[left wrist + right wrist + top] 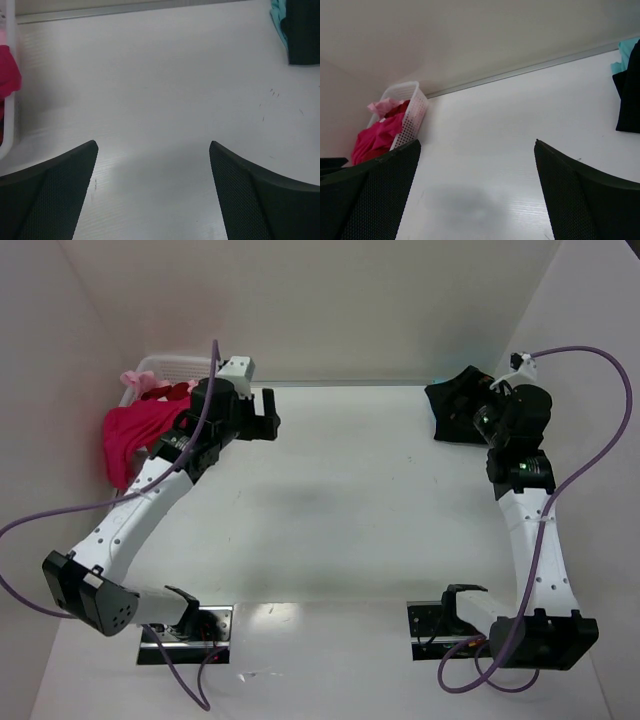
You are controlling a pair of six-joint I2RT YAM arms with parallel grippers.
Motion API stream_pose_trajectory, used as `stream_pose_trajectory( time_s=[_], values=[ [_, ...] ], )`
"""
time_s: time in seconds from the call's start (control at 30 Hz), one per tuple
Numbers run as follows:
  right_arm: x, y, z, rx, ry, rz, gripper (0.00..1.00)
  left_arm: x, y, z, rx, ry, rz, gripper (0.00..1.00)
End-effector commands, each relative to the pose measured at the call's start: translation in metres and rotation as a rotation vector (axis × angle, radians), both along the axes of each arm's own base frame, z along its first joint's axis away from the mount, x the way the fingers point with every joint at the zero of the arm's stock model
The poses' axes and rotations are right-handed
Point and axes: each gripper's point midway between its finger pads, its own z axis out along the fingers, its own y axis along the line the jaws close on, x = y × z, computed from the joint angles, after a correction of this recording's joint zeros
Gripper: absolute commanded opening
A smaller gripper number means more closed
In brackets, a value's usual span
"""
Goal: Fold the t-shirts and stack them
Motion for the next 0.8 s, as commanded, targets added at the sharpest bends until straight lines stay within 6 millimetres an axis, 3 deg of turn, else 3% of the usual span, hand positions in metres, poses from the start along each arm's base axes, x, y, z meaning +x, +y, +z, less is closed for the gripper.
stream_pose_trajectory(
  time_s=[0.0, 0.07, 0.17, 0.33, 0.4, 0.43, 0.5, 0.53, 0.57, 0.67, 0.77],
  values=[
    [0.003, -0.003, 0.005, -0.075, -0.017, 0.001, 1.0, 0.016, 0.004, 0.035, -0.07, -0.101, -0.009, 1.0],
    [0.003, -0.003, 0.0, -0.084, -0.011, 0.002, 1.0, 0.02, 0.003, 0.025, -0.086, -0.046, -0.029, 1.0],
    [0.006, -0.003, 0.004, -0.086, -0.033, 0.001, 1.0, 0.031, 0.028, 0.029, -0.1, -0.04, 0.031, 1.0],
    [0.033, 0.021, -0.002, -0.103, -0.022, 0.085, 1.0, 0.049, 0.12, 0.047, 0.021, -0.089, 0.265, 1.0],
    [0.042, 0.024, 0.011, -0.142, -0.053, 0.057, 1.0, 0.052, 0.145, 0.056, 0.053, -0.104, 0.351, 1.0],
    [0.042, 0.039, 0.012, -0.16, -0.056, 0.085, 1.0, 0.055, 0.158, 0.048, 0.079, -0.071, 0.403, 1.0],
    [0.056, 0.045, 0.017, -0.176, -0.067, 0.055, 1.0, 0.061, 0.188, 0.05, 0.078, -0.067, 0.482, 1.0],
    [0.062, 0.053, 0.015, -0.176, -0.061, 0.071, 1.0, 0.066, 0.194, 0.036, 0.065, -0.024, 0.491, 1.0],
    [0.074, 0.069, 0.009, -0.175, -0.044, 0.115, 1.0, 0.067, 0.215, 0.034, 0.054, -0.012, 0.535, 1.0],
    [0.084, 0.101, -0.004, -0.167, -0.014, 0.187, 1.0, 0.07, 0.256, 0.026, 0.001, 0.009, 0.625, 1.0],
    [0.095, 0.115, -0.028, -0.173, 0.031, 0.214, 1.0, 0.08, 0.277, 0.006, -0.045, 0.034, 0.629, 1.0]
  ],
)
